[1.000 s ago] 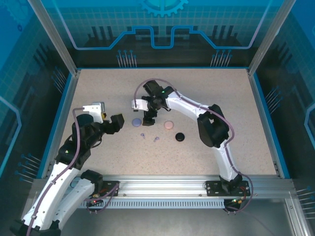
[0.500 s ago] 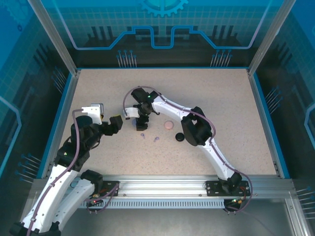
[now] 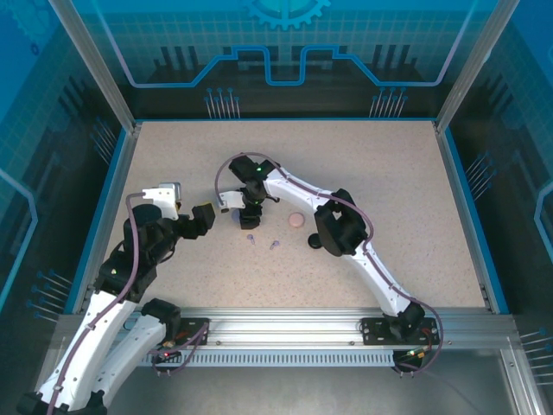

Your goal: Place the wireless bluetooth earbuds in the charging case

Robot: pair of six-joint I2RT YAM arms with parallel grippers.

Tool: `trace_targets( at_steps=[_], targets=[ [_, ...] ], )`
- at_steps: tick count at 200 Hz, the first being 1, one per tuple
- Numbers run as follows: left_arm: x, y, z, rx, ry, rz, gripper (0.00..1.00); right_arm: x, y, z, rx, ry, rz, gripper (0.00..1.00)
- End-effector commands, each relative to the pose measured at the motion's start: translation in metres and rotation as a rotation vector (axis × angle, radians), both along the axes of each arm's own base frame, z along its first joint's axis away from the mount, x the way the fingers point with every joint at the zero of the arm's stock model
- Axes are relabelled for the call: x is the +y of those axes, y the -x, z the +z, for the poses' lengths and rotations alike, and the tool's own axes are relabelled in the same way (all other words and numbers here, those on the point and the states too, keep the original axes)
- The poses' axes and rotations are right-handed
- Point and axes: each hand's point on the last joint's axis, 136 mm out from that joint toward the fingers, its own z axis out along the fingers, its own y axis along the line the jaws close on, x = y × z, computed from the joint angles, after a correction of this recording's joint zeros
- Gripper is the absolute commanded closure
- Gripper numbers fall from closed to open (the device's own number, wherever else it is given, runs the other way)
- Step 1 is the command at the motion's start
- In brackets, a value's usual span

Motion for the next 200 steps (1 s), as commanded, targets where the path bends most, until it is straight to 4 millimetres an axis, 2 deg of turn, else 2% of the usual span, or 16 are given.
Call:
trace_targets(
  at_steps=[1,51,86,107,142,150,153,172,200],
  targets=[
    [0.006,0.001,0.014,-0.034,-0.010,0.018,0.12,0.001,0.010,-0.020,0.050,0.030,0.013,0.29],
    [0.005,0.000,0.013,-0.032,-0.010,0.019,0.11,0.003,0.013,-0.023,0.073,0.023,0.008,0.39],
    [0.004,0.000,0.011,-0.029,0.012,0.022,0.11,0.009,0.010,-0.007,0.083,-0.030,-0.031,0.49],
    [0.002,-0.001,0.011,-0.032,0.042,0.018,0.11,0.012,0.003,0.016,0.069,-0.101,-0.077,0.54],
    [-0.002,-0.003,0.010,-0.029,0.085,0.014,0.10,0.006,-0.005,0.064,0.023,-0.216,-0.133,0.55],
    [-0.003,-0.003,0.010,-0.026,0.099,0.015,0.10,0.001,-0.006,0.068,0.016,-0.227,-0.145,0.55],
    [-0.003,-0.004,0.010,-0.026,0.105,0.015,0.10,0.000,-0.006,0.082,-0.001,-0.248,-0.147,0.55],
    [-0.006,-0.005,0.010,-0.020,0.141,0.013,0.08,-0.011,-0.004,0.113,-0.038,-0.309,-0.173,0.55],
    [-0.016,-0.008,0.010,-0.005,0.194,-0.020,0.08,-0.036,0.005,0.143,-0.099,-0.369,-0.213,0.55]
  ],
)
